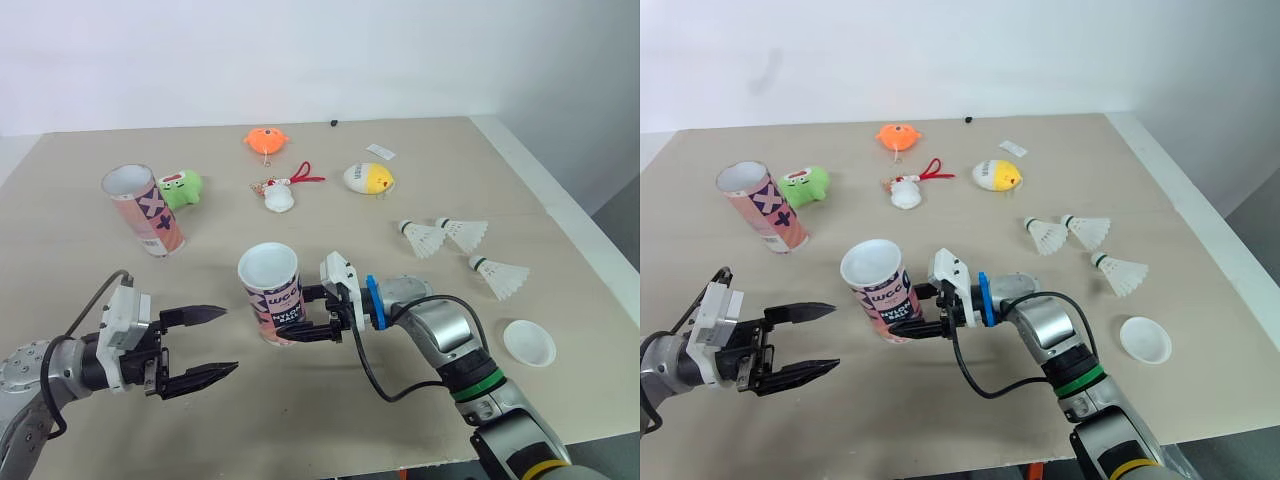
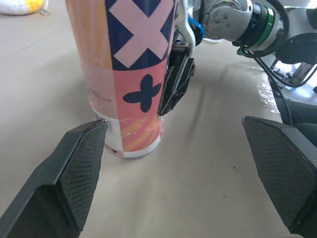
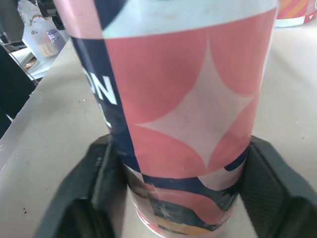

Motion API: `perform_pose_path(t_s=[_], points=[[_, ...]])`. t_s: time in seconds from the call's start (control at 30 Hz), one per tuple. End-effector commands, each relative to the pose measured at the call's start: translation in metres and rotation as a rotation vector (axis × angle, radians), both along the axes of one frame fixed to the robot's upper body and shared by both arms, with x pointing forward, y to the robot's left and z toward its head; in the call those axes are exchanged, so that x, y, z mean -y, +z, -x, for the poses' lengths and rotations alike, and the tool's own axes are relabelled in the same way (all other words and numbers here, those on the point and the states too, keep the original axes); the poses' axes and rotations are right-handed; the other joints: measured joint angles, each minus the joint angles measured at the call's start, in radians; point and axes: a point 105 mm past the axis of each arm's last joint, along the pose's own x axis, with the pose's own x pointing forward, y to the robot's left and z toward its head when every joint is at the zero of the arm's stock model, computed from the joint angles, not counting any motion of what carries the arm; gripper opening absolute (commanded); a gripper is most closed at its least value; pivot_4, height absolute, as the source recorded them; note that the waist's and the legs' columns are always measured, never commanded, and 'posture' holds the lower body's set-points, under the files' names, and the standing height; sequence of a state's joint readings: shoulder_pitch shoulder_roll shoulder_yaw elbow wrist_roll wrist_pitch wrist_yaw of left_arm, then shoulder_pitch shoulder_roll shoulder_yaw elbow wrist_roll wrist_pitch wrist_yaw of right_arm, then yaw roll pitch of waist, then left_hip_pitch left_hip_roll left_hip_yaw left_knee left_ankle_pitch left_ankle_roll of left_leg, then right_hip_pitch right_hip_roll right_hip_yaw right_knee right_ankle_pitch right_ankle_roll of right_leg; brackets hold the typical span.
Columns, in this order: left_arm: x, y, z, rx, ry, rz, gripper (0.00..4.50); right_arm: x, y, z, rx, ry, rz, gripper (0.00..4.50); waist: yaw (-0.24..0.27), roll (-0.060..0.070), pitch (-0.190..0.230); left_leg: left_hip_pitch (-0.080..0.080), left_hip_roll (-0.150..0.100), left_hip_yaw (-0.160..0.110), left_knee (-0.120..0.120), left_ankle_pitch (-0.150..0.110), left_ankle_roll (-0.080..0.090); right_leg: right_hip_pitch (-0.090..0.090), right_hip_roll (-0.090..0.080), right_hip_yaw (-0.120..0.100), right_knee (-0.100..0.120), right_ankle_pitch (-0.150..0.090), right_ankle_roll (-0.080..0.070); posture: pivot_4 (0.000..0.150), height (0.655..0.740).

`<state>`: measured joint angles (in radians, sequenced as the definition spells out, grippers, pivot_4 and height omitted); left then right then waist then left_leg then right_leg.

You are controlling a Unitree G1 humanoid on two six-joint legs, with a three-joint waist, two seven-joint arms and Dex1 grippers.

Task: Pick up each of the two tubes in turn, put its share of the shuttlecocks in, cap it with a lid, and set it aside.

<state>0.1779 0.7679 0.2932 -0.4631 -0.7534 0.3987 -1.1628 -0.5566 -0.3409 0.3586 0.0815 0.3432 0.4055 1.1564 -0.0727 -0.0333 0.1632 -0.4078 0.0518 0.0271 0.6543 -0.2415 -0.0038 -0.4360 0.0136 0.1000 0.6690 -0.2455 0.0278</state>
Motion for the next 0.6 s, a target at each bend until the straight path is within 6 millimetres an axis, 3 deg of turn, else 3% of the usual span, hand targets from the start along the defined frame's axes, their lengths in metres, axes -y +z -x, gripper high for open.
perform_pose_path(t_s=[0.03, 0.17, 0.27, 0.37, 0.43, 0.6], points=[[0.009, 0.005, -0.003, 0.043, -0.038, 0.008, 4.50, 0.008, 0.018, 0.000, 0.025, -0.001, -0.053, 2.72, 0.000, 0.000, 0.000, 0.000, 0.000, 0.000, 0.000, 0.000, 0.000, 0.000, 0.000, 0.000, 0.000, 0.000, 0.000, 0.150, 0.7323], [0.022, 0.006, -0.018, 0.061, -0.060, 0.048, 4.50, 0.030, 0.046, -0.007, 0.040, -0.065, -0.145, 2.72, 0.007, 0.000, 0.000, 0.000, -0.002, -0.001, 0.000, 0.001, -0.001, 0.000, 0.000, 0.000, 0.000, 0.000, 0.001, 0.150, 0.7323], [0.037, 0.010, -0.036, 0.071, -0.073, 0.102, 4.50, 0.058, 0.077, -0.022, 0.102, -0.205, -0.234, 2.72, 0.012, 0.000, 0.000, 0.000, -0.003, -0.001, 0.001, 0.001, -0.001, 0.002, -0.001, 0.001, 0.000, 0.001, 0.002, 0.150, 0.7323], [0.055, 0.019, -0.055, 0.089, -0.093, 0.175, 4.50, 0.107, 0.109, -0.046, 0.212, -0.486, -0.326, 2.72, 0.024, 0.000, 0.000, 0.000, -0.004, -0.001, 0.002, 0.002, -0.002, 0.003, -0.001, 0.003, 0.000, 0.003, 0.005, 0.150, 0.7323], [0.067, 0.026, -0.069, 0.100, -0.101, 0.218, 4.50, 0.153, 0.127, -0.061, 0.292, -0.738, -0.384, 2.72, 0.027, 0.000, 0.000, 0.000, -0.005, -0.001, 0.002, 0.002, -0.002, 0.003, 0.000, 0.004, 0.000, 0.003, 0.004, 0.150, 0.7323], [0.103, 0.044, -0.096, 0.122, -0.126, 0.318, 4.50, 0.276, 0.139, -0.070, 0.410, -1.347, -0.407, 2.72, 0.033, 0.000, 0.000, -0.001, -0.008, 0.000, 0.002, 0.002, -0.003, 0.005, -0.001, 0.008, -0.002, 0.005, 0.004, 0.150, 0.7323]])
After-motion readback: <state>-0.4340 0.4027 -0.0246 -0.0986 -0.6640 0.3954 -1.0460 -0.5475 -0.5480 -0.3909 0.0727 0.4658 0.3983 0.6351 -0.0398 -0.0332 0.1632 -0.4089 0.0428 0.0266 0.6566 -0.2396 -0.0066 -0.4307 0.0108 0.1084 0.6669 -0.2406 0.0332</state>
